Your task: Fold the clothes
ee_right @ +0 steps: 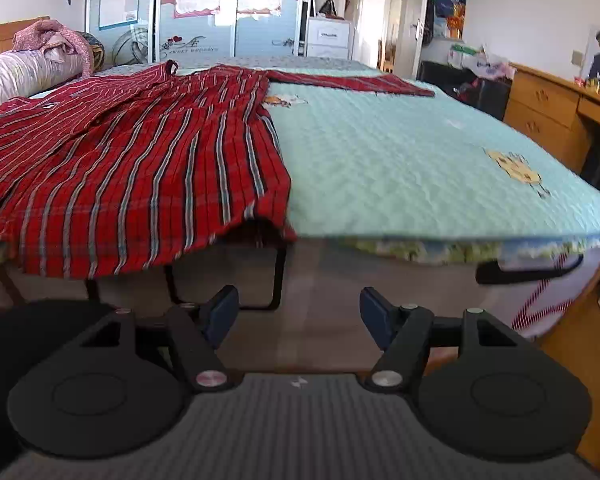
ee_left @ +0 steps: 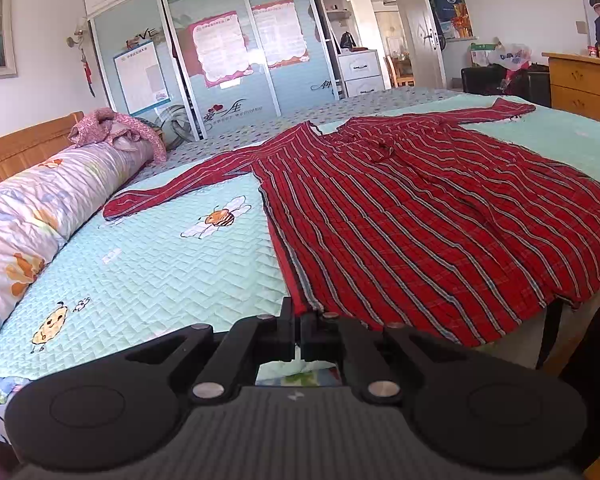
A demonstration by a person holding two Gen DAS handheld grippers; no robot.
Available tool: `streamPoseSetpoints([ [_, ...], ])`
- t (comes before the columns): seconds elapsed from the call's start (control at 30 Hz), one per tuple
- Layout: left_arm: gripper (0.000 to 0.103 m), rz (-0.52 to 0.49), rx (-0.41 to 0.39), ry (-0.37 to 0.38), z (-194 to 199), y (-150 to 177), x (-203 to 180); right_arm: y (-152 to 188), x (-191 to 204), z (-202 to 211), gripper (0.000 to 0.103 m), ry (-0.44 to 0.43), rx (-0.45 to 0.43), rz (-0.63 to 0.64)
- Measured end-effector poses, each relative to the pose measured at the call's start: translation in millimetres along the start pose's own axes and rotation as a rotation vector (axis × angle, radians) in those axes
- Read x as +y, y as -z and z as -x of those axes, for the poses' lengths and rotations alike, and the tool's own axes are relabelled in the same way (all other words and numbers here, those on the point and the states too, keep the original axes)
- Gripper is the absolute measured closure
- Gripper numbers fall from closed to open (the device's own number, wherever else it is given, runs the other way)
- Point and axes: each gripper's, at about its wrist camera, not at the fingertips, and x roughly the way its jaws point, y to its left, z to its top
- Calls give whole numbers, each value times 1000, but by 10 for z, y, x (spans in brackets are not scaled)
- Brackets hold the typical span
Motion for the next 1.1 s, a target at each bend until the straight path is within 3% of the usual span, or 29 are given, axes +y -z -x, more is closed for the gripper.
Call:
streamPoseSetpoints([
  [0.23, 101, 6, 24, -17, -21, -42, 23, -248, 88, 44, 35, -25, -158, 71],
  [0.43, 101, -4, 38, -15, -47, -55, -18, -203, 150, -157, 35, -22, -109, 78],
  [0.47, 100, -5, 40, -15, -48, -52, -21, -173, 131, -161, 42, -36, -97, 53],
  [0.5, 100, -6, 43, -15, -51, -48, -22, -160, 112, -161, 65, -43, -83, 35],
  [0.57, 100, -11, 51, -15, -58, -39, -31, -141, 76, -158, 90, -50, -55, 4],
  [0.67, 99, -11, 54, -16, -47, -38, -26, -83, 8, -54, 87, -46, -59, -17],
  [0.77, 98, -14, 61, -16, -67, -30, -33, -6, 13, 5, 81, -50, -83, 72],
  [0.83, 98, -16, 67, -15, -86, -30, -49, -40, 3, -31, 81, -51, -95, 55],
  [1.0, 98, -21, 67, -13, -81, -43, -84, -107, 30, -125, 57, -68, -142, 20],
  [1.07, 98, -19, 73, -11, -100, -32, -86, -130, 39, -183, 58, -68, -146, 6],
  [1.1, 98, -19, 79, -8, -123, -22, -90, -149, 42, -228, 74, -62, -132, -4],
])
